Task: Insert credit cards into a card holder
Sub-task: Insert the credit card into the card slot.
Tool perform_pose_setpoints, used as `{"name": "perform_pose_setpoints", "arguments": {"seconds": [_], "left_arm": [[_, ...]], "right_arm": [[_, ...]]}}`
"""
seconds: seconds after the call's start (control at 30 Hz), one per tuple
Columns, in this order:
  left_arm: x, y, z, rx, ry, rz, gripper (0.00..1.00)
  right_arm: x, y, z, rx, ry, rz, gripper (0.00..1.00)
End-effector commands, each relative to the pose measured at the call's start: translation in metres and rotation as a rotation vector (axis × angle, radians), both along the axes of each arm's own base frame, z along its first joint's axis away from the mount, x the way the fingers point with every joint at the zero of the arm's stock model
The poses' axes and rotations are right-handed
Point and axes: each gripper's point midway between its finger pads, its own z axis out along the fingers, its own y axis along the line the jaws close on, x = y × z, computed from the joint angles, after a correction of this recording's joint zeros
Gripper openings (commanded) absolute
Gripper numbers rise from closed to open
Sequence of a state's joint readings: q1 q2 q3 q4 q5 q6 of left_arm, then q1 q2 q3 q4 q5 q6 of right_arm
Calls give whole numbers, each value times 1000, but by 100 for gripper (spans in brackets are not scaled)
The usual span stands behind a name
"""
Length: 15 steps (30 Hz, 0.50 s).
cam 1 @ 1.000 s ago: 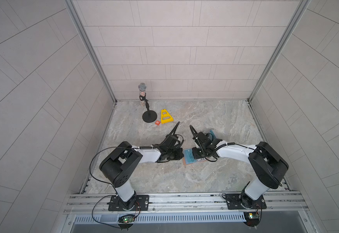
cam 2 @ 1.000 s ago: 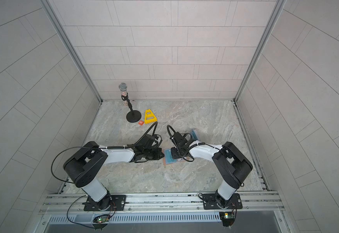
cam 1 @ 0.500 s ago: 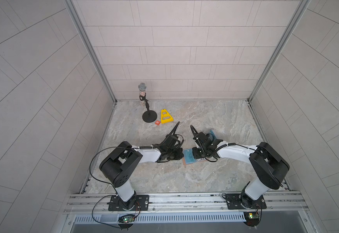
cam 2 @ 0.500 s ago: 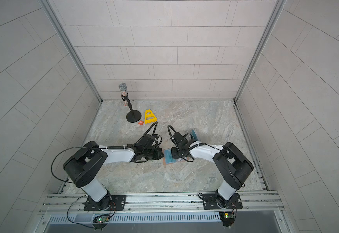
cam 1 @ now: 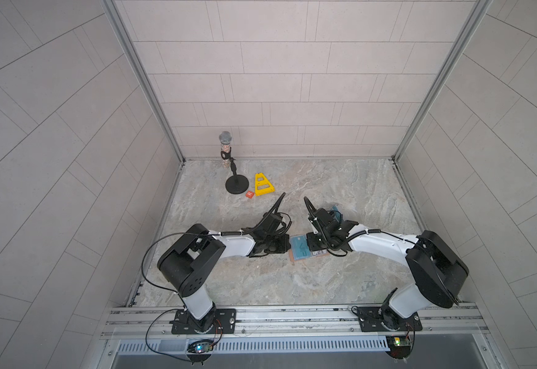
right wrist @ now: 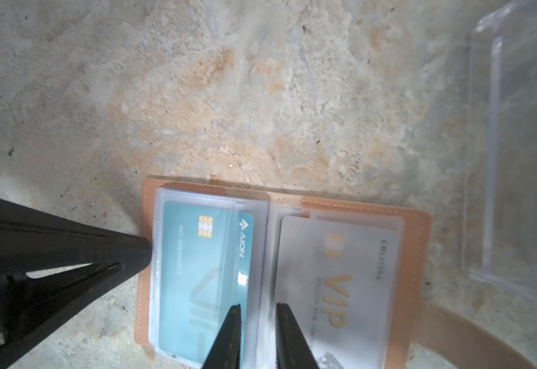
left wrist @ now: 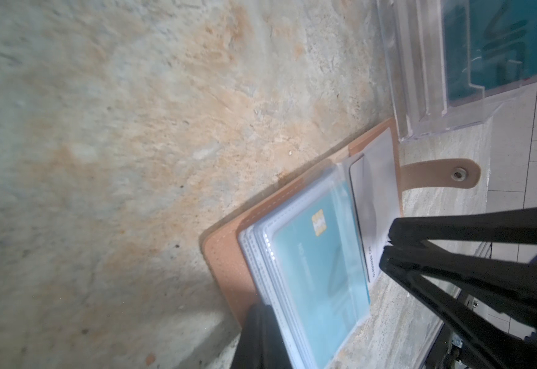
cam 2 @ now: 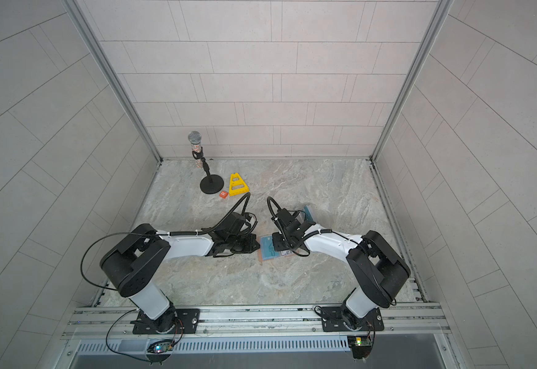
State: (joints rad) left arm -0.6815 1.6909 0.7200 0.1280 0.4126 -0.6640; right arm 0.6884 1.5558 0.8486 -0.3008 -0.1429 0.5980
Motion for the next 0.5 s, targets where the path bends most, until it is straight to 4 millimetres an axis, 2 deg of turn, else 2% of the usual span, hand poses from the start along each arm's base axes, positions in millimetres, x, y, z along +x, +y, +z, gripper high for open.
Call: {"name": "perform_pose_setpoints", "arguments": {"seconds": [0.0,0.47], "left_arm": [[-16,30,-28,151,72,24,0],[-15,24,-15,113,53,11,0]], "right_arm": [[-3,2,3,2,2,24,19],[-3,3,-21,-26,45,26,16]]}}
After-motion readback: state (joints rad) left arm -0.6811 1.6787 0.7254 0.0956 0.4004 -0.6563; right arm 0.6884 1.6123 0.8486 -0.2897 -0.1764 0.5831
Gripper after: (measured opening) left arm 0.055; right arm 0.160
